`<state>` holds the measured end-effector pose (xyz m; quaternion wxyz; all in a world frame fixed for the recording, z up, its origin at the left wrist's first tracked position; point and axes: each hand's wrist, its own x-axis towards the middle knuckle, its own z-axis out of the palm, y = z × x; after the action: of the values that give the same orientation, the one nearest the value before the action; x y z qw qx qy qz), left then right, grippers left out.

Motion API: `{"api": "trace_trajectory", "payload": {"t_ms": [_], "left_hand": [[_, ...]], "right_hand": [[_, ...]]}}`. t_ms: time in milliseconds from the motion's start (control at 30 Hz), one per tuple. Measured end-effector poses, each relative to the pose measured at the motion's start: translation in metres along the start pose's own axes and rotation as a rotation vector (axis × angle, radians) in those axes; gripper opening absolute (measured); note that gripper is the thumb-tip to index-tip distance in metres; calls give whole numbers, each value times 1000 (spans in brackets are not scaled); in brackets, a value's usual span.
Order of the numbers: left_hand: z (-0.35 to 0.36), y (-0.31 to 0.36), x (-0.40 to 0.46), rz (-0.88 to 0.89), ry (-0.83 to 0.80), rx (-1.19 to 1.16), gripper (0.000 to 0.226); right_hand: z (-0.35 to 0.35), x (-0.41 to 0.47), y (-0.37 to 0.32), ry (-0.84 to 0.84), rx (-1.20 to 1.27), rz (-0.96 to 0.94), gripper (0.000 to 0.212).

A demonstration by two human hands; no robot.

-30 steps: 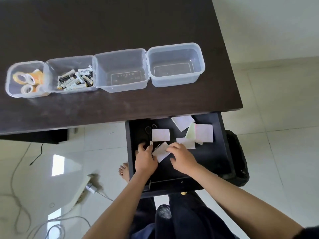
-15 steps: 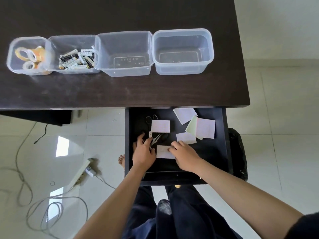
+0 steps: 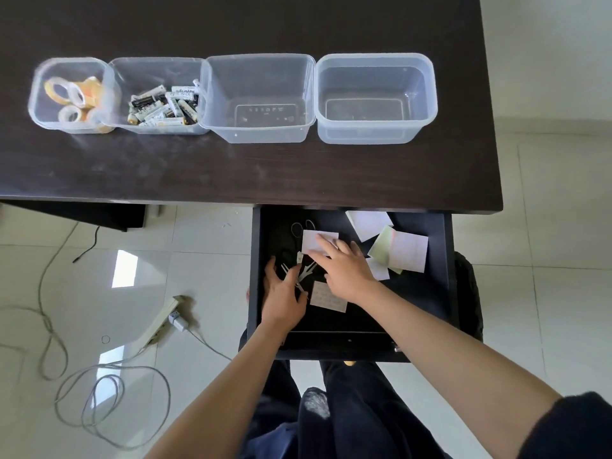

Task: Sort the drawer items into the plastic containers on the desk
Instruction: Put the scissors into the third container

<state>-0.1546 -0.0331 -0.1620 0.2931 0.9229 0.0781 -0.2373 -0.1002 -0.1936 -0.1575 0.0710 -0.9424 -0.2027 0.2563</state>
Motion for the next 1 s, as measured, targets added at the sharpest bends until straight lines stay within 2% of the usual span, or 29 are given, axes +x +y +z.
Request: {"api": "trace_trajectory", "payload": {"t_ms": [167,367,467,567,700,767,900,1000], "left_hand": [[3,-3,2,-5,-1,12,55],[7,-9,4,-11,7,7,56],[6,-13,5,-8,7,16,60],[3,-14,5,11,-1,4,64],[0,-15,7,34,11,14,66],[1,-17,8,9,13,14,66],[-1,-7,8,7,17,-6,68],[-3,-1,9,-3,10,3,68]], "right_hand": [[11,-15,7,39,28,140,71],[17,-27,16,71,-27,317,60],[15,-19,15,235,-80,261,52],[10,-5,11,306,-37,76,56],[-1,16,3,180,-56,-65,61],[-5,23,2,69,-52,-86,59],[-16,28,10,-5,-60,-99,56],[-21,27,16,-81,-97,-130,73]]}}
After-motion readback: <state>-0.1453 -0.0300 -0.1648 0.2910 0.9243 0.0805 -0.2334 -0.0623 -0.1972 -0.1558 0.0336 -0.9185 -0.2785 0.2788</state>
